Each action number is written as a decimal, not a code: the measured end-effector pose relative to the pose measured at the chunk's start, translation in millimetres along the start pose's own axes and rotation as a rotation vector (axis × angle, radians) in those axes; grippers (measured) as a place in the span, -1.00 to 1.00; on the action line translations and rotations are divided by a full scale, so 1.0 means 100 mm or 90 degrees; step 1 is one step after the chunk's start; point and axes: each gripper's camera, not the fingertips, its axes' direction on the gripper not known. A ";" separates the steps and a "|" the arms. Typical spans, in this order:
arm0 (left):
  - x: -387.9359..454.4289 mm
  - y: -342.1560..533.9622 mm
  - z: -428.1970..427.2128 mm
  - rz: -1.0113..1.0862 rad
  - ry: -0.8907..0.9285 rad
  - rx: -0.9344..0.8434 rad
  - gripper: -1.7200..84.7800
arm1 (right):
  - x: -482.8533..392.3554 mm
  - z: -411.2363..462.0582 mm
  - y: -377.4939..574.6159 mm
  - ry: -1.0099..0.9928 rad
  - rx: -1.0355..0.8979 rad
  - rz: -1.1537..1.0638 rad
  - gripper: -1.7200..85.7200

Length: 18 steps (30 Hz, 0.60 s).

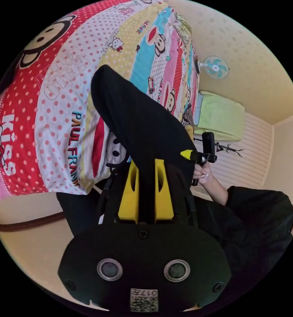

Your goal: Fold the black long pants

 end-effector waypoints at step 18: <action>-0.10 1.22 -5.88 -0.040 -0.234 0.639 -0.76 | -4.02 3.47 -2.61 0.013 -0.127 -0.477 -0.74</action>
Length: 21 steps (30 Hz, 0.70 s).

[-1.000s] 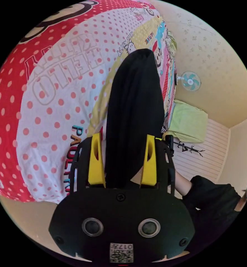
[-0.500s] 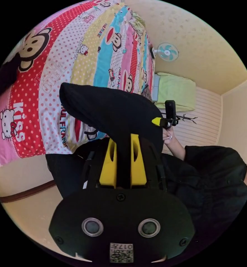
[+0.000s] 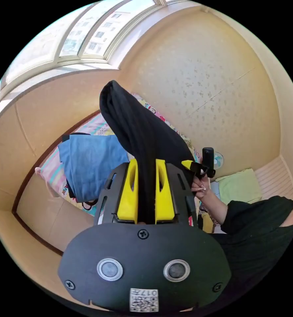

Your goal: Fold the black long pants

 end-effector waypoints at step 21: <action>-1.81 5.19 1.23 -0.904 -0.039 -0.978 -0.97 | 0.20 -0.94 5.77 0.428 -0.981 0.795 -0.95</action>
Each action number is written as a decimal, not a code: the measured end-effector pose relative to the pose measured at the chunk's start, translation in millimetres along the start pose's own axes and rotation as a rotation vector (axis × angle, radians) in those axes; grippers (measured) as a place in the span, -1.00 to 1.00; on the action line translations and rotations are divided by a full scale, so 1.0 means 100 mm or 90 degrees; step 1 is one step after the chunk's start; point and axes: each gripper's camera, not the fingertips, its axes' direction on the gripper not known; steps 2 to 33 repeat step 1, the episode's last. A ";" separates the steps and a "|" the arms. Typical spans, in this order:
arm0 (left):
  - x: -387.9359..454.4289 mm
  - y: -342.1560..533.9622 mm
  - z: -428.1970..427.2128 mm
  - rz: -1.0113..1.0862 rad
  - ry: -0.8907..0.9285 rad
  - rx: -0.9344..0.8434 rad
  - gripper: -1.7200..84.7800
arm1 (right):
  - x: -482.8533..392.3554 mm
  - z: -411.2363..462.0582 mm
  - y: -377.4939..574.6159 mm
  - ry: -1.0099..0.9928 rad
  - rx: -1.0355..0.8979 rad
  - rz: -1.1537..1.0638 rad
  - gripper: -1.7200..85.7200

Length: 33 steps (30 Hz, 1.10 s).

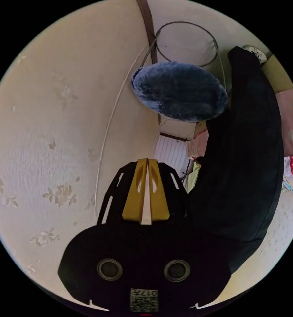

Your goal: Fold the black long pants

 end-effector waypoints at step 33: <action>0.13 0.02 -0.08 0.021 -0.008 0.012 -0.97 | 0.03 0.08 0.10 -0.032 0.018 0.009 -0.95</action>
